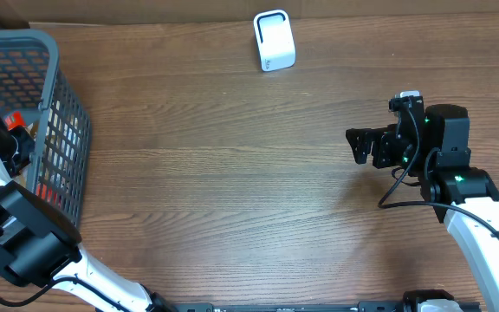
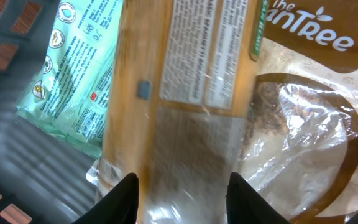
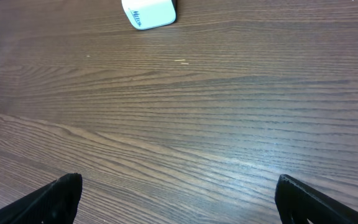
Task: Scan the item barcode
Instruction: 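Lower the left gripper into the basket and grasp the spaghetti pack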
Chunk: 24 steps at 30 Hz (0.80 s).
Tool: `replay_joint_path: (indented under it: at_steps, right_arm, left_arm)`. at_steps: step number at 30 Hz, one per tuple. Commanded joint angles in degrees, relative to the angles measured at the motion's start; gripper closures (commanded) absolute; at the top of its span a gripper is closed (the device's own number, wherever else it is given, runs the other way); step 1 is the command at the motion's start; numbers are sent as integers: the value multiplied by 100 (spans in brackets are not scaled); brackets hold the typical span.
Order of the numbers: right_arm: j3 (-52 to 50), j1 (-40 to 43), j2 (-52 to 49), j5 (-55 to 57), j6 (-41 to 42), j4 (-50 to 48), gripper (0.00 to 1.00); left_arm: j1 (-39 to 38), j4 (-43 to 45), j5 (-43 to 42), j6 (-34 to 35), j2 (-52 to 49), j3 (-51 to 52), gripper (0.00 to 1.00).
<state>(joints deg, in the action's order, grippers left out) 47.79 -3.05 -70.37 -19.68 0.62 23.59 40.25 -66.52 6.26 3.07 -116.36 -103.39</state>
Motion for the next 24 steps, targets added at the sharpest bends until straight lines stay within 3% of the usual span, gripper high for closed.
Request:
replay_joint_path:
  at_steps: [1,10,18,24]
  right_arm:
    - [136,-31,-17,-35,-28,-35,0]
    - [136,-31,-17,-35,-28,-35,0]
    - [136,-31,-17,-35,-28,-35,0]
    - [136,-31,-17,-35,-28,-35,0]
  left_arm:
    - [24,13,28,37,225,57,61]
    - [35,476,245,35,225,614,49]
    - [243,723,310,9,227,573,23]
    - [258,1095,321,-693,225,581,13]
